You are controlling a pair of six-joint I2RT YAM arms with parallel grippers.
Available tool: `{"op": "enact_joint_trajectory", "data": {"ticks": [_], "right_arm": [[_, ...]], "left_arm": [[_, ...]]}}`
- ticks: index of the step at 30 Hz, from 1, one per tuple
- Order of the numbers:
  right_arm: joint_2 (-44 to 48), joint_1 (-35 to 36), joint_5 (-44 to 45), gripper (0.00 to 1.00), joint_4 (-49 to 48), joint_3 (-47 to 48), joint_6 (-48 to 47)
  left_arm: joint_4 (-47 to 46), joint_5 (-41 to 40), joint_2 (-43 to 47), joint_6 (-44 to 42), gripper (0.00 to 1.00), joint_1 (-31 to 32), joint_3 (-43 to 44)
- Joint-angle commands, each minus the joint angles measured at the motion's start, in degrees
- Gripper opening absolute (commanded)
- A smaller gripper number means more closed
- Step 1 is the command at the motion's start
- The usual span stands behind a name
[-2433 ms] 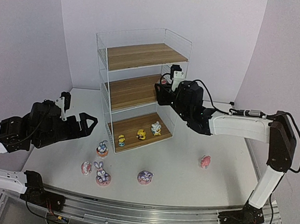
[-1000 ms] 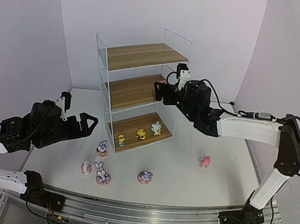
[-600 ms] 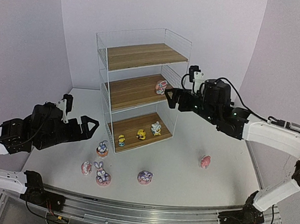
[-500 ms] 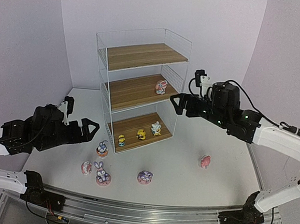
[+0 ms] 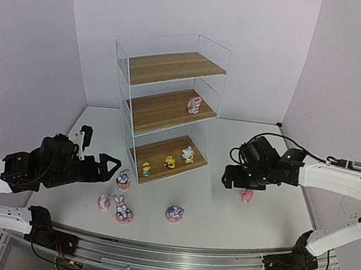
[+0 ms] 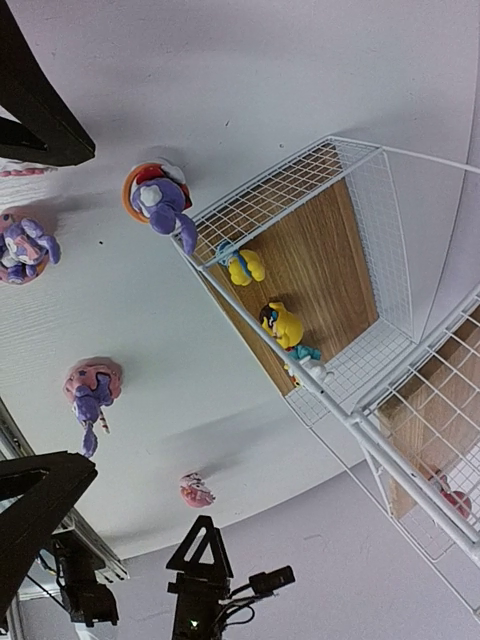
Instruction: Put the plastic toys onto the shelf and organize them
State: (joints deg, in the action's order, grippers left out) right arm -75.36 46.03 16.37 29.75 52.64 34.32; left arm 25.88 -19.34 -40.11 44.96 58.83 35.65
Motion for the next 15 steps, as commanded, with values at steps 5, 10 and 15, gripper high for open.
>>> {"op": "enact_joint_trajectory", "data": {"ticks": [5, 10, 15], "right_arm": [[-3.02, -3.02, 9.7, 0.92, 10.4, -2.09, 17.65], [-8.9, -6.0, 8.49, 0.91, 10.32, -0.5, 19.21], [-14.48, -7.2, 8.14, 0.87, 9.27, 1.76, 19.5]], "left_arm": [[-3.25, 2.07, 0.37, -0.3, 1.0, 0.06, -1.08], [-3.3, 2.24, 0.02, -0.4, 1.0, 0.06, -1.15], [-3.72, 1.98, 0.58, -0.2, 1.0, 0.06, -1.89]]}}
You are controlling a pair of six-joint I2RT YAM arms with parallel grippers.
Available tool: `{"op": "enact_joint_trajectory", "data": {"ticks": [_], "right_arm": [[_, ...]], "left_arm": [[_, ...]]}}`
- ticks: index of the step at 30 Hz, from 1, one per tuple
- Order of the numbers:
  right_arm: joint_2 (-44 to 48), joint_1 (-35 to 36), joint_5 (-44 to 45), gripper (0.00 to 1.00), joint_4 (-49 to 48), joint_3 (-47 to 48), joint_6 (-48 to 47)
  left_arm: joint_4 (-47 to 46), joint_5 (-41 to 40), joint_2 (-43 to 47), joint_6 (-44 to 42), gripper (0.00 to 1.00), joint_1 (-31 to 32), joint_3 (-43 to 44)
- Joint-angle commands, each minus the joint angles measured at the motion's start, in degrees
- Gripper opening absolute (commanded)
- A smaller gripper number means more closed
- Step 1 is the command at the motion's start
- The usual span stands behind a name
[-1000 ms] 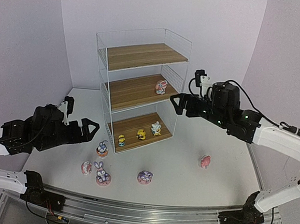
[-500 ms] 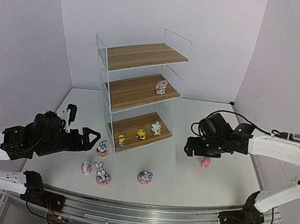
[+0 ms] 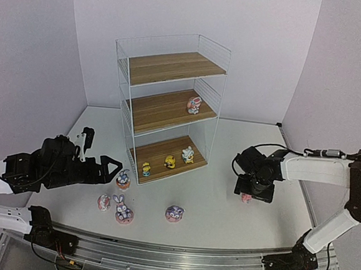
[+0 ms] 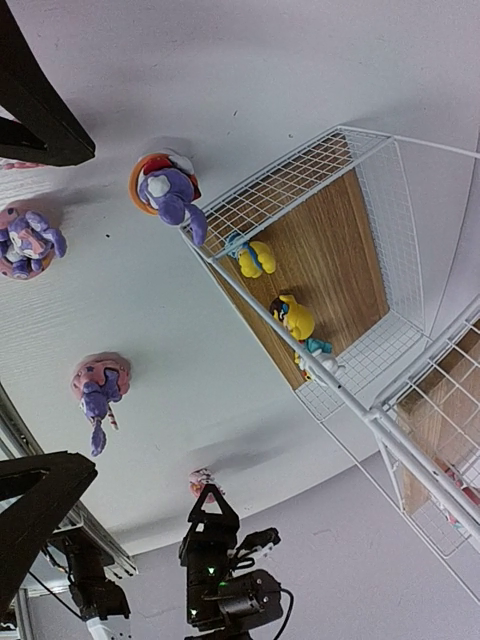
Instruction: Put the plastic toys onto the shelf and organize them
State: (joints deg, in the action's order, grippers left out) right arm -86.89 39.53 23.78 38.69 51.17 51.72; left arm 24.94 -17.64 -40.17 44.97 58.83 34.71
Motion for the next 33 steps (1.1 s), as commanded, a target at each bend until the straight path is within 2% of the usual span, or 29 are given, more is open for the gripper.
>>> {"op": "enact_joint_trajectory", "data": {"ticks": [1, 10, 14, 16, 20, 24, 27, 28, 31, 33], "right_arm": [[-3.89, -0.82, 0.24, 0.86, -0.29, 3.56, 1.69], [-8.3, -1.13, 0.04, 0.71, -2.84, 4.68, 0.84], [-8.62, -1.21, 0.46, 0.56, -2.82, 4.5, 0.97], [-8.34, -1.21, 0.98, 0.41, -2.82, 3.93, 1.54], [-7.32, -1.21, 1.97, 0.23, -2.74, 3.38, 1.22], [-4.86, -1.21, 0.37, 0.1, -2.88, 4.02, -3.11], [-0.12, -1.21, -6.61, 0.07, -5.24, 4.03, -9.79], [2.13, -1.21, -11.53, 0.05, -7.14, 3.65, -13.36], [8.83, -1.19, -31.25, 0.02, -14.8, 1.93, -22.91], [12.75, -1.12, -47.4, 0.02, -21.77, 0.29, -25.34]], "left_arm": [[-3.01, 0.31, 0.75, -0.18, 1.0, 0.06, -1.18], [-3.69, 0.24, 0.07, 0.14, 1.0, 0.06, -1.37], [-3.52, 0.15, -0.11, 0.08, 1.0, 0.06, -1.21], [-3.41, 0.12, 0.02, 0.19, 1.0, 0.06, -1.13], [-3.21, 0.24, 0.27, 0.03, 1.0, 0.06, -1.06], [-3.49, 1.47, 0.74, -1.02, 1.0, 0.06, -0.99], [-6.42, 6.8, 1.06, -4.27, 1.0, 0.06, -1.23], [-7.82, 9.68, 1.13, -6.09, 1.0, 0.06, -1.48], [-14.8, 21.23, 0.5, -10.8, 1.0, 0.07, -2.44], [-19.87, 29.89, -0.88, -13.76, 1.0, 0.02, -3.02]]}}
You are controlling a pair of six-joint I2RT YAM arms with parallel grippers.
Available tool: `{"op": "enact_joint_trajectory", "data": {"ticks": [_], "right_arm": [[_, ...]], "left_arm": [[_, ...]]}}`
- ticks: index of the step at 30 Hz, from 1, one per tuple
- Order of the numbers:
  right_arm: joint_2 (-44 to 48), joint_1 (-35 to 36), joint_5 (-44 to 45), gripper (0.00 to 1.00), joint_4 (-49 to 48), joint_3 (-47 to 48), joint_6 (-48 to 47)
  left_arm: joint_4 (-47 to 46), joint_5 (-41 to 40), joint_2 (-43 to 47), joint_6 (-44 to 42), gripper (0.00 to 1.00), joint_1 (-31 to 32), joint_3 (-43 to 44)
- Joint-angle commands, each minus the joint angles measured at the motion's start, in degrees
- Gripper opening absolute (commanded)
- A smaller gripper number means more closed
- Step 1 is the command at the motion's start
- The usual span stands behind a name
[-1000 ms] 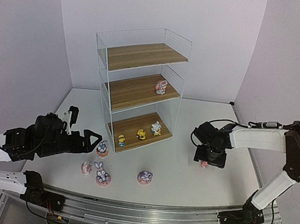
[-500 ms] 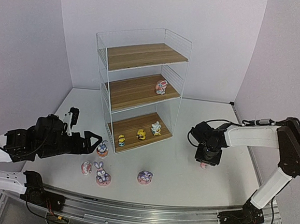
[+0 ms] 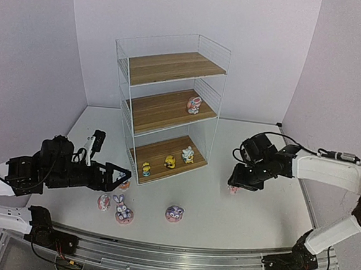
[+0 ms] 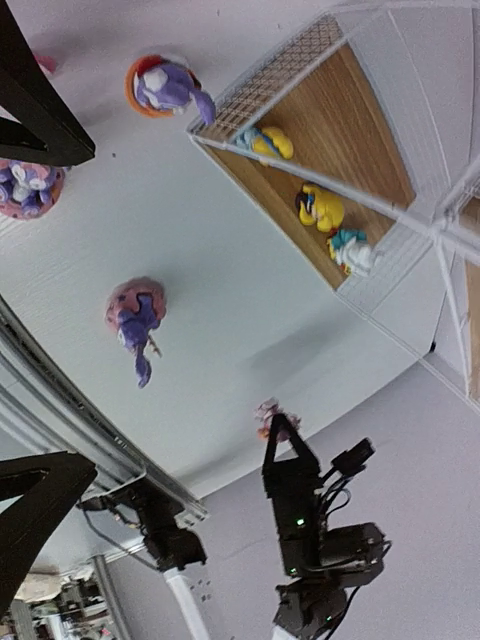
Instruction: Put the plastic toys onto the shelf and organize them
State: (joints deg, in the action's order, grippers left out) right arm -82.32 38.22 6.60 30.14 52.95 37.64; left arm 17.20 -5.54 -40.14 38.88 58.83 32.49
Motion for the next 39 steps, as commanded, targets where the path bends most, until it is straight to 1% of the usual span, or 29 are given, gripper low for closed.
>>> {"op": "enact_joint_trajectory", "data": {"ticks": [1, 3, 4, 8, 12, 14, 18, 21, 23, 28, 31, 33, 36, 39], "right_arm": [[9.63, 0.43, -35.94, 0.01, -16.4, -2.15, -11.84], [11.26, 1.55, -46.93, 0.01, -23.37, -2.55, -12.8], [11.74, 2.67, -50.36, 0.01, -25.42, -2.26, -13.52], [10.0, 7.9, -59.99, 0.0, -26.42, 3.0, -19.43], [6.47, 15.15, -68.13, 0.0, -26.3, 8.92, -26.67], [5.43, 16.77, -69.72, 0.0, -26.31, 10.68, -28.98], [3.05, 17.23, -71.37, 0.0, -26.36, 13.12, -31.6], [0.64, 17.57, -72.01, 0.0, -26.28, 15.18, -33.58], [-0.48, 17.75, -72.09, 0.0, -26.28, 16.17, -34.83], [-3.45, 17.81, -71.84, 0.0, -26.1, 18.99, -37.15], [-5.34, 17.9, -73.67, 0.0, -26.1, 20.64, -38.4], [-6.06, 18.19, -73.76, 0.0, -26.1, 21.36, -39.72], [-7.36, 18.16, -74.75, 0.0, -26.05, 22.57, -40.66], [-8.07, 18.13, -75.7, 0.0, -26.01, 23.32, -41.27]], "left_arm": [[-15.68, 22.0, -1.8, -8.59, 1.0, 0.05, -1.12], [-21.96, 30.25, -4.35, -10.17, 1.0, 0.06, -0.92], [-24.73, 33.39, -6.15, -10.54, 1.0, 0.06, -0.17], [-32.58, 43.21, -11.89, -10.09, 0.99, 0.06, 2.49], [-37.67, 47.44, -15.98, -7.54, 1.0, 0.06, 5.03], [-42.22, 49.84, -18.04, -4.47, 1.0, 0.07, 4.82], [-48.25, 55.24, -23.71, -0.16, 0.99, 0.06, 5.75], [-55.56, 60.79, -27.72, 3.53, 0.99, 0.14, 6.18], [-59.44, 62.94, -29.36, 5.37, 0.99, 0.15, 6.28], [-63.0, 66.62, -31.84, 8.1, 0.96, 0.54, 7.98], [-65.27, 67.33, -32.79, 10.03, 0.94, 0.89, 8.13], [-68.67, 68.25, -34.07, 12.32, 0.91, 1.02, 7.94], [-72.39, 69.64, -35.76, 15.07, 0.81, 1.26, 8.02], [-73.3, 69.88, -36.13, 15.67, 0.68, 1.36, 8.03]]}}
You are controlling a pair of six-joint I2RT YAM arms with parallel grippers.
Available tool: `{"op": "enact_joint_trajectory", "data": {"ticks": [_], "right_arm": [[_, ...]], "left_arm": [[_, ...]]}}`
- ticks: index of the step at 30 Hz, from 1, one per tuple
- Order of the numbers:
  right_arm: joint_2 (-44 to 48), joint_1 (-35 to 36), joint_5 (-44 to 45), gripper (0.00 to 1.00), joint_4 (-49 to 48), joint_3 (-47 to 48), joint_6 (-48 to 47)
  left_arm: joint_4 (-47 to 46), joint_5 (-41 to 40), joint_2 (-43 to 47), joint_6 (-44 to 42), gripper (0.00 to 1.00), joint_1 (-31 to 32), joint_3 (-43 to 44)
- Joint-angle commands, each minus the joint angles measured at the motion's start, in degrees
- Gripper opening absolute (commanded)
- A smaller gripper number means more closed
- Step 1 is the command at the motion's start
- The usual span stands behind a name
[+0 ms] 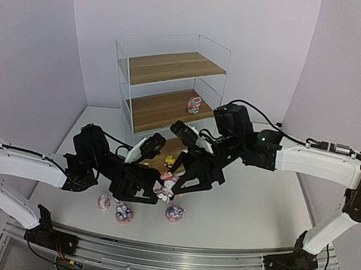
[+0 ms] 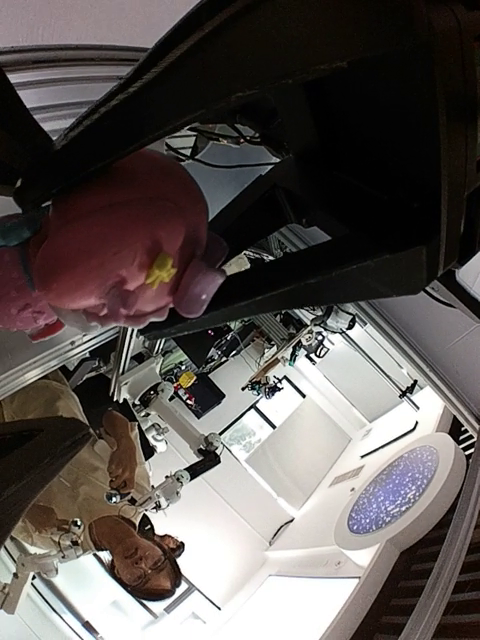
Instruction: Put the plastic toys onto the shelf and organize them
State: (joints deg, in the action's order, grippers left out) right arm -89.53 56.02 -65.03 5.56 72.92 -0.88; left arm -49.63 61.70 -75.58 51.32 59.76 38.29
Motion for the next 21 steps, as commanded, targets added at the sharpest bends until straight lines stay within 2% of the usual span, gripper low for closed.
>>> {"op": "enact_joint_trajectory", "data": {"ticks": [1, 7, 10, 13, 14, 16, 17, 18, 21], "right_arm": [[-0.96, 0.35, -3.93, 0.0, -1.43, 3.43, -2.93], [-1.44, 0.37, -4.62, 0.0, -1.25, 3.7, -3.96], [-1.51, 0.38, -4.92, 0.0, -0.79, 3.69, -4.77], [-1.7, 0.34, -5.07, 0.01, -0.15, 3.91, -5.4], [-1.76, 0.36, -4.91, 0.04, 0.03, 3.98, -5.42], [-1.69, 0.38, -3.72, 0.17, 0.27, 4.06, -5.19], [-1.49, 0.35, -3.01, 0.38, 0.48, 3.95, -4.84], [-1.1, 0.37, -1.88, 0.51, 0.64, 3.76, -4.5], [1.33, 0.32, 5.3, 0.76, 0.92, 2.54, -3.1]], "left_arm": [[-6.54, 2.63, -0.56, 3.26, 0.65, 0.45, 2.2], [-7.15, 2.36, -0.4, 3.67, 0.35, 0.67, 2.5], [-7.78, 2.36, -1.02, 4.0, 0.26, 0.95, 2.78], [-8.23, 2.62, -2.16, 4.79, 0.08, 1.22, 3.25], [-8.3, 2.55, -2.47, 4.89, 0.03, 1.23, 3.24], [-8.27, 2.16, -2.65, 4.67, 0.0, 1.2, 3.19], [-7.74, 1.96, -2.54, 4.24, 0.0, 1.23, 3.19], [-6.71, 1.59, -2.21, 3.44, 0.0, 1.24, 3.21], [0.63, -0.67, 0.18, -2.78, 0.0, 1.23, 3.91]]}}
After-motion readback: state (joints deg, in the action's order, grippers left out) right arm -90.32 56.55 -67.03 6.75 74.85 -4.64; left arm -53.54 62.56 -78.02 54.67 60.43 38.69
